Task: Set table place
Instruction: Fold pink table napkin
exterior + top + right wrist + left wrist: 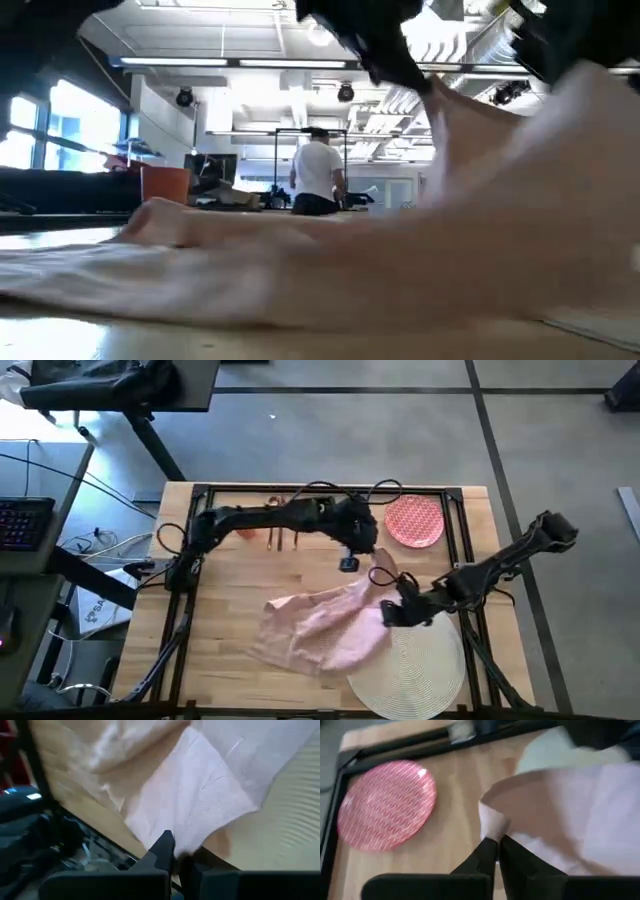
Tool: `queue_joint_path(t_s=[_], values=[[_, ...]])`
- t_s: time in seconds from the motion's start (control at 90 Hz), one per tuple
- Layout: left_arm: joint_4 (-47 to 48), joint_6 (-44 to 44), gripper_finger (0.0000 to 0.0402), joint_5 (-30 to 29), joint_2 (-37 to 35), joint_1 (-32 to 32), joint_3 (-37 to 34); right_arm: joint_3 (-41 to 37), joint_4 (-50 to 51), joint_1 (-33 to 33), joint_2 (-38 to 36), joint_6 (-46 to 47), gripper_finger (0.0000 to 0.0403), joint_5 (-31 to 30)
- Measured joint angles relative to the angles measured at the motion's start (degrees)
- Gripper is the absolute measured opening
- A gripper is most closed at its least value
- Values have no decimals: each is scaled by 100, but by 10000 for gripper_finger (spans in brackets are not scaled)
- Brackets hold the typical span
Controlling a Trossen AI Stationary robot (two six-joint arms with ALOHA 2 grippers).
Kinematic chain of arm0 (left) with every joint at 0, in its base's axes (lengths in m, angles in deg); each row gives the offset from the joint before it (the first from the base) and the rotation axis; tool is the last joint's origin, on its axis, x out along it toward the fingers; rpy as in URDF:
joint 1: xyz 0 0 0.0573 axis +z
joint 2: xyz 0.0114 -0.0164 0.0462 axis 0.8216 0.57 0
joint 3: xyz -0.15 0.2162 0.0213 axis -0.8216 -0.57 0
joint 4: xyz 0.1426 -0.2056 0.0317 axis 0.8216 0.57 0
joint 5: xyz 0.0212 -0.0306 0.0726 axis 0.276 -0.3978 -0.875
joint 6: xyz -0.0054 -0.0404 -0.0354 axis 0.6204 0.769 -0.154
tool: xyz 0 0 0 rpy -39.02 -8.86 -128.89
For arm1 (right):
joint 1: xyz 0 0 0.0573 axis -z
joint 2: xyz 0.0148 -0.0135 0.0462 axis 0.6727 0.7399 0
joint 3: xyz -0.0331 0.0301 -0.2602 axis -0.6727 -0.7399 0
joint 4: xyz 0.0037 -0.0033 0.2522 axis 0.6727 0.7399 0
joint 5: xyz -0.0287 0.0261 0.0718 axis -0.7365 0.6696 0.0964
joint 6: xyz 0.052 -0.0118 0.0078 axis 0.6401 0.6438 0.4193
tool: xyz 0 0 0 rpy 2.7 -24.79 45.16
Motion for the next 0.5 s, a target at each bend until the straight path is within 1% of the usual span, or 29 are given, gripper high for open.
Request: queue_joint_path(t_s=[0.122,0.233,0.356,0.5], values=[[288,436,33,-32,64,213,0,-352,69,2,-255,169,0,225],[683,698,63,-44,-18,447,1,-521,60,44,-313,137,0,431],[1589,827,86,120,-245,664,5,-636,77,70,-309,-24,0,695],[2933,533,97,335,-394,710,12,-779,123,68,-309,-131,0,951]])
